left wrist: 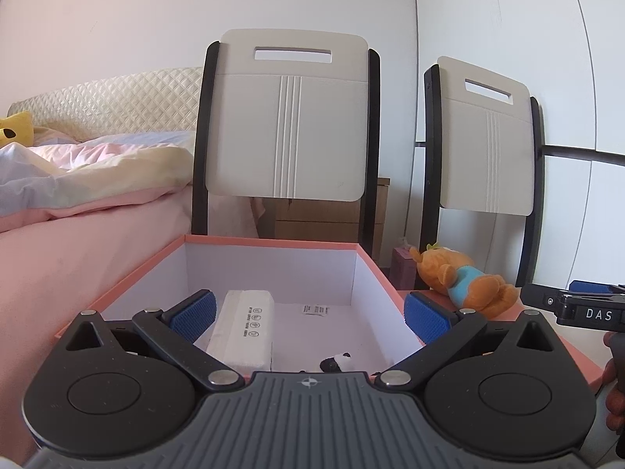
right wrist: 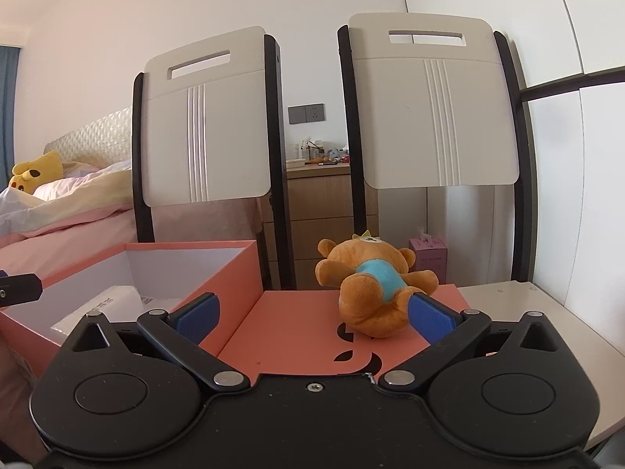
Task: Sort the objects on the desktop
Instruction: 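Move the right tool to the orange teddy bear and close on it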
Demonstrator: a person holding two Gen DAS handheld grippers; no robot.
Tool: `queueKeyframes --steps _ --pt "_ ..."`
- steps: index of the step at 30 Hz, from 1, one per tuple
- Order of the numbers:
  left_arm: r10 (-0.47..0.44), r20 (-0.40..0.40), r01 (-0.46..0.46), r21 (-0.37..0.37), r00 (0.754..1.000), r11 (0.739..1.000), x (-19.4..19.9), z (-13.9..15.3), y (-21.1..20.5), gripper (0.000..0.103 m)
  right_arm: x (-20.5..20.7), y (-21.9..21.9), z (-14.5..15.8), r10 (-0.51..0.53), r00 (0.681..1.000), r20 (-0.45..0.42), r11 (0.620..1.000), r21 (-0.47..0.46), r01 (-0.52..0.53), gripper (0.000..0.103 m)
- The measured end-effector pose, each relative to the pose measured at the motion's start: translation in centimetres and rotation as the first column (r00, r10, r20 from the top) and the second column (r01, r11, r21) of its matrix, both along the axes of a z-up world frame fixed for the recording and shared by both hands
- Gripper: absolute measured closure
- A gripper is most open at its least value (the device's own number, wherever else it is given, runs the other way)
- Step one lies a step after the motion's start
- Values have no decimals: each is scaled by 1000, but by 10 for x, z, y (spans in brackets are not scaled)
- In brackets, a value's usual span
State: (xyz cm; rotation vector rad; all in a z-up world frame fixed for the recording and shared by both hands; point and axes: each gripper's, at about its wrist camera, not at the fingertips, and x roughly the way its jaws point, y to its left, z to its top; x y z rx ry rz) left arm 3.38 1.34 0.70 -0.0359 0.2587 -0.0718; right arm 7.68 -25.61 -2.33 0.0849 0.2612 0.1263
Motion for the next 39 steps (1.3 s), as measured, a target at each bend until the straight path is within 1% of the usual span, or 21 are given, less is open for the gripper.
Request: queueKeyframes --steps 10,15,18,21,25,28,32,36,39 --pt "5 -1 -5 -8 1000 1000 0 0 1 0 8 -1 3 5 1000 12 1000 -4 -5 1" --pt "0 29 1 -6 1000 1000 -4 3 1 0 17 -4 4 19 1000 13 1000 -15 -18 1" --pt "-7 19 7 -14 1000 1000 -4 3 2 0 23 -6 6 27 1000 13 999 -22 -26 1" --pt "-3 14 4 -19 1000 1000 -3 4 3 0 34 -7 7 42 998 40 998 -37 -41 1" --pt "5 16 -4 -31 1000 1000 -4 5 6 0 58 -8 12 31 999 43 999 -45 -29 1" --pt "2 15 -2 -30 1000 1000 -4 5 5 0 80 -10 17 1 1000 16 998 -60 0 1" --pt "-8 4 8 -43 1000 999 -3 6 6 0 113 -23 22 -59 998 -9 998 -17 59 1" --pt "-6 -9 5 -38 1000 999 -1 5 6 0 152 -32 14 -80 991 -108 997 -7 79 1" --pt "-4 -12 4 -36 1000 999 -1 4 5 0 173 -39 -2 -50 976 -213 998 31 58 1"
